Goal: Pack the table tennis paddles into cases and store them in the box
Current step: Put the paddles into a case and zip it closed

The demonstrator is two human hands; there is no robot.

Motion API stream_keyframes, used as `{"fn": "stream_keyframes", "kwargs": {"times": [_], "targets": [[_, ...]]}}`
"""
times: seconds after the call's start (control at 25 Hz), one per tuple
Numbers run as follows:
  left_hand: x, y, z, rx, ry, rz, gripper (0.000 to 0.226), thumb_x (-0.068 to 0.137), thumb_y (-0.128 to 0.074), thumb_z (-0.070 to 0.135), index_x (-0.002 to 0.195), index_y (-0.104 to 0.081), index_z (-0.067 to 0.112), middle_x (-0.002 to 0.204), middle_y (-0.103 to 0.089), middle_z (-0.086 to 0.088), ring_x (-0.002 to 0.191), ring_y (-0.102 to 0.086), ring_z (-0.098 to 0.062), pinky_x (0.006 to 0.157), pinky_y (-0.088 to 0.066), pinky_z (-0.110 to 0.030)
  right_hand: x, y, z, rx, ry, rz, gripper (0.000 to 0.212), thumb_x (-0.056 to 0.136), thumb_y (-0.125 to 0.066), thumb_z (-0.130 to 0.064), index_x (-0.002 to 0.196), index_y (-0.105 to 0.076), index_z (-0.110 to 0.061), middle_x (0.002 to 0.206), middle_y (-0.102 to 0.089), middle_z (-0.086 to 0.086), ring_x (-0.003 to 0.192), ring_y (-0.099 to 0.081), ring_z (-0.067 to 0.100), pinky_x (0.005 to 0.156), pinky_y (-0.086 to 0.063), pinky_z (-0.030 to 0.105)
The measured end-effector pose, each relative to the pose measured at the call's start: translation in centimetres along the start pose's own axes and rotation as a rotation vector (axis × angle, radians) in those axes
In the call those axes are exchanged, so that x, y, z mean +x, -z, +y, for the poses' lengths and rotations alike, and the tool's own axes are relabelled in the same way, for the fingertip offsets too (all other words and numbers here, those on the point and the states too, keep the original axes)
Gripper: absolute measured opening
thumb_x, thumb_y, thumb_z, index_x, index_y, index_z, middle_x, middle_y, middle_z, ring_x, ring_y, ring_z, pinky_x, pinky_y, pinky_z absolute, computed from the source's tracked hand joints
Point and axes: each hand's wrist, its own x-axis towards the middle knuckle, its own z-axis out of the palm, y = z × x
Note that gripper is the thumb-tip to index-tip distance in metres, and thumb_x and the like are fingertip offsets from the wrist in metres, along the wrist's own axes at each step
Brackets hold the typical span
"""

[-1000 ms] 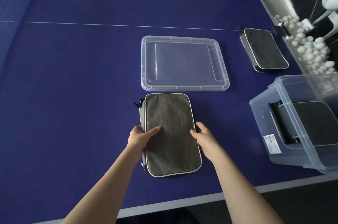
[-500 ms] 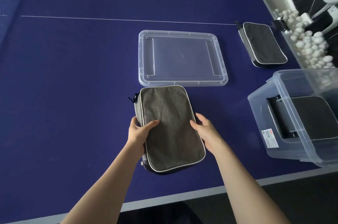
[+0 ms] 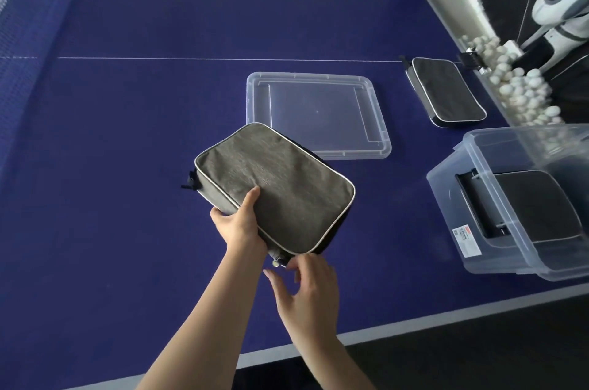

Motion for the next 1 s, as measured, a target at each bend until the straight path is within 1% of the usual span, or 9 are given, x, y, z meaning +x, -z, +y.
{"fn": "stream_keyframes", "kwargs": {"times": [0.08, 0.24, 0.32, 0.44, 0.6, 0.72, 0.8, 0.88, 1.0], "targets": [[-0.9, -0.3, 0.7, -0.045, -0.002, 0.048, 0.059, 0.059, -0.086, 0.029, 0.103, -0.048, 0.021, 0.093, -0.060, 0.006, 0.080, -0.062, -0.013, 0.074, -0.053, -0.033, 0.6, -0.3, -0.8, -0.048, -0.057, 0.032, 0.036, 0.076, -0.066, -0.053, 0.077, -0.059, -0.018, 0.070, -0.055, -0.009, 0.064, -0.052, 0.009, 0.060, -0.045, 0.025], [-2.2, -0.8, 2.3, -0.111, -0.006, 0.093, 0.067, 0.059, -0.086, 0.029, 0.113, -0.047, 0.021, 0.088, -0.056, 0.010, 0.074, -0.058, -0.009, 0.073, -0.049, -0.034, 1.9, -0.4, -1.3, -0.078, -0.056, 0.132, 0.023, 0.075, -0.078, -0.030, 0.076, -0.061, -0.016, 0.066, -0.057, -0.006, 0.059, -0.054, 0.012, 0.057, -0.047, 0.028], [-2.4, -0.7, 3.1, -0.115, -0.012, 0.092, 0.068, 0.059, -0.086, 0.028, 0.114, -0.047, 0.021, 0.088, -0.055, 0.010, 0.074, -0.057, -0.009, 0.077, -0.052, -0.037, 2.0, -0.3, -1.5, -0.053, -0.016, 0.142, 0.017, 0.076, -0.077, -0.023, 0.077, -0.063, -0.014, 0.065, -0.058, -0.005, 0.058, -0.054, 0.012, 0.055, -0.049, 0.029], [-2.5, -0.3, 4.1, -0.121, -0.016, 0.073, 0.065, 0.059, -0.086, 0.028, 0.111, -0.046, 0.024, 0.090, -0.055, 0.009, 0.077, -0.058, -0.011, 0.084, -0.054, -0.042, 1.9, 0.1, -1.8, 0.002, 0.041, 0.155, 0.012, 0.075, -0.074, -0.017, 0.076, -0.063, -0.014, 0.064, -0.058, -0.005, 0.058, -0.053, 0.010, 0.054, -0.050, 0.029], [-2.2, 0.6, 5.0, -0.118, -0.024, 0.056, 0.061, 0.059, -0.086, 0.027, 0.107, -0.048, 0.024, 0.093, -0.058, 0.008, 0.079, -0.060, -0.011, 0.082, -0.055, -0.040, 1.8, 0.6, -1.7, 0.040, 0.089, 0.189, 0.008, 0.079, -0.066, -0.018, 0.075, -0.063, -0.012, 0.065, -0.057, -0.004, 0.058, -0.052, 0.009, 0.052, -0.049, 0.028], [-1.5, 1.7, 5.8, -0.111, -0.037, 0.006, 0.057, 0.060, -0.086, 0.027, 0.104, -0.049, 0.023, 0.101, -0.061, 0.005, 0.084, -0.063, -0.013, 0.072, -0.055, -0.034, 1.6, 1.5, -0.6, 0.059, 0.084, 0.220, 0.009, 0.082, -0.065, -0.017, 0.076, -0.063, -0.011, 0.066, -0.058, -0.004, 0.058, -0.052, 0.008, 0.051, -0.049, 0.028], [-1.1, 2.6, 6.2, -0.086, -0.047, -0.039, 0.056, 0.060, -0.086, 0.027, 0.103, -0.050, 0.024, 0.103, -0.061, 0.005, 0.089, -0.064, -0.015, 0.067, -0.053, -0.030, 2.0, 2.0, 0.1, 0.061, 0.078, 0.220, 0.009, 0.079, -0.071, -0.010, 0.076, -0.063, -0.009, 0.066, -0.059, -0.003, 0.057, -0.054, 0.010, 0.049, -0.049, 0.029], [-0.8, 3.4, 6.4, -0.051, -0.049, -0.082, 0.055, 0.060, -0.086, 0.027, 0.103, -0.052, 0.025, 0.105, -0.063, 0.005, 0.092, -0.065, -0.017, 0.070, -0.055, -0.033, 2.9, 2.3, 0.7, 0.070, 0.047, 0.221, 0.015, 0.074, -0.078, -0.004, 0.075, -0.063, -0.007, 0.064, -0.060, -0.001, 0.055, -0.055, 0.013, 0.046, -0.049, 0.031], [-0.6, 4.2, 7.0, -0.008, -0.055, -0.166, 0.052, 0.062, -0.087, 0.025, 0.102, -0.054, 0.025, 0.105, -0.066, 0.003, 0.093, -0.067, -0.018, 0.076, -0.057, -0.037, 4.1, 2.4, 1.1, 0.096, 0.016, 0.209, 0.017, 0.072, -0.079, -0.002, 0.074, -0.062, -0.005, 0.063, -0.059, 0.001, 0.053, -0.054, 0.013, 0.045, -0.047, 0.028]]}}
